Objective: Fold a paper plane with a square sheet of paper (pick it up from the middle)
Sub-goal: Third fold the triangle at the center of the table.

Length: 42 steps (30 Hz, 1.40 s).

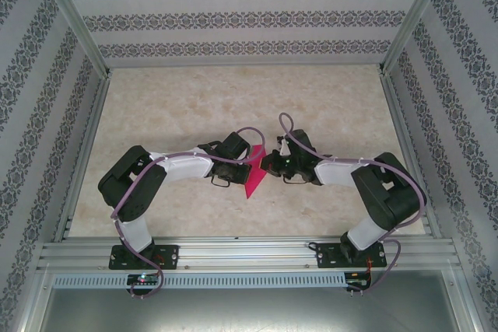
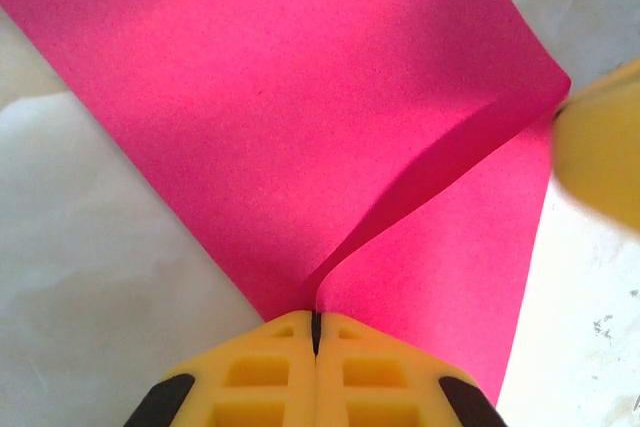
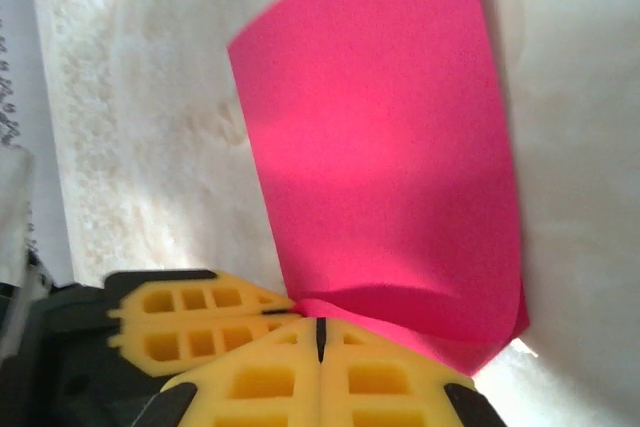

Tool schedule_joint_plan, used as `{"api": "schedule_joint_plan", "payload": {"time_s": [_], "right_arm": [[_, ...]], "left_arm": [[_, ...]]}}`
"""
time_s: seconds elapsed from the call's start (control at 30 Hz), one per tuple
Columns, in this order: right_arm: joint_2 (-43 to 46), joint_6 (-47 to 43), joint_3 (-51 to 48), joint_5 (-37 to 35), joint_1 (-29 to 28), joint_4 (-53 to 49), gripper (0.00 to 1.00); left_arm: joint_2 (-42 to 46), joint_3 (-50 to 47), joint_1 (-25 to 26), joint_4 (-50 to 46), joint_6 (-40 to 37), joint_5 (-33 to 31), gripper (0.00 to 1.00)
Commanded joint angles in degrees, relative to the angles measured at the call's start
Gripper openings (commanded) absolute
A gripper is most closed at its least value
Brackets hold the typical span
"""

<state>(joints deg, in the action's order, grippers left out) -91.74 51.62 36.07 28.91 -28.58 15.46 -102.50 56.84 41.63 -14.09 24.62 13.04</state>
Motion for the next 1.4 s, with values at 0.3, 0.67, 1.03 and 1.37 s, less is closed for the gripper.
{"api": "schedule_joint_plan", "payload": {"time_s": [0.3,0.67,1.03,1.37], "right_arm": [[-8.08,-1.27,0.11,0.1,1.33,2.28,0.0],[1.18,-3.9,1.96,0.38,3.03,-4.06,0.0],[-9.31,-6.48,12.04,3.59,2.7,-8.79,0.0],[-17.4,-17.5,21.81,-0.45,2.34,-26.19,0.0]], "left_arm": [[-1.85,-2.59,0.56,-5.33,-1.11,-2.05,0.0],[-1.12,-2.83,0.56,-5.67,-1.38,-2.91,0.0],[-0.07,-2.85,0.58,-5.66,-2.52,-2.01,0.0],[0.56,-0.77,0.55,-6.19,-3.59,-2.73,0.0]]}}
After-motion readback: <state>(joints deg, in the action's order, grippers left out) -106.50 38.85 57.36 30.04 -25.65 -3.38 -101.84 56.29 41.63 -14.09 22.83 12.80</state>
